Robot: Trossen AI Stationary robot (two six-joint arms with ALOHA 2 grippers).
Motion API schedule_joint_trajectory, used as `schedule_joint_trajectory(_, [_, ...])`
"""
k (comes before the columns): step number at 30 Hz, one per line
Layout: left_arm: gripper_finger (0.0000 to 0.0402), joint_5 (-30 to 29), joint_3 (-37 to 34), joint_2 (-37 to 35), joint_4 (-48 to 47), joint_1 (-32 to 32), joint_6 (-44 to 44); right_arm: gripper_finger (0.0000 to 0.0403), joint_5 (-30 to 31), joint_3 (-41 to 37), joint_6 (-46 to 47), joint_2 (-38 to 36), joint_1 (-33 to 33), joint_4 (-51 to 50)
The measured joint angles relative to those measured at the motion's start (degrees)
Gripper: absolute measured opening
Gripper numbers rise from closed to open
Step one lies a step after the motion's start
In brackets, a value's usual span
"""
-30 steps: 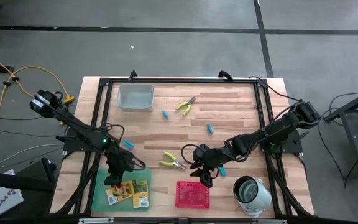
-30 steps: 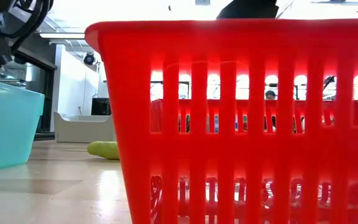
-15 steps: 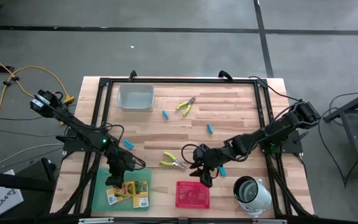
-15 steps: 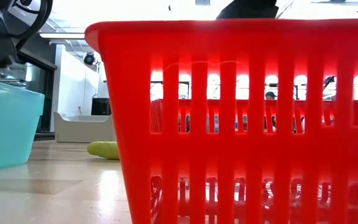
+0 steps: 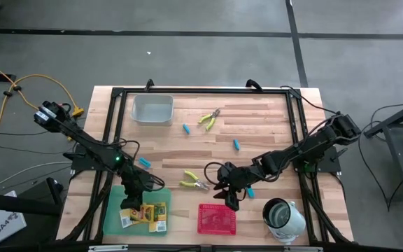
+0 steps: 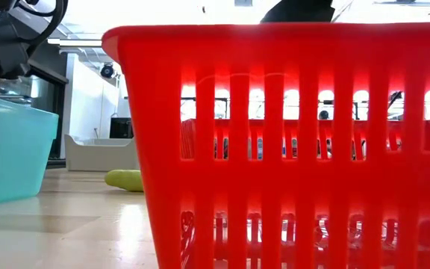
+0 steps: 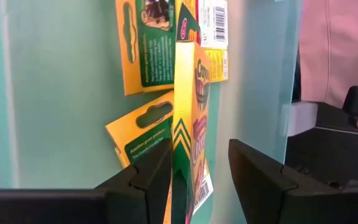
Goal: Pick & Place School Supplies
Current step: Put the yellow crayon box into the green bin, then put the green hole puncher into the gray bin
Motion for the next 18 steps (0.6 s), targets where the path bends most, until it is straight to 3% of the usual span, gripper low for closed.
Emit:
schedule_joint_trajectory(10, [0.0155,2.0,-0.1,0.0,7.7,0.0,0.7,0.0153,0.0,0.0,0.0,0.0,0.0,0.0])
schedule_joint_trajectory(18, [0.0155,2.2,-0.1,0.0,7.7,0.0,1.1,0.0153,0.0,0.0,0.0,0.0,0.0,0.0])
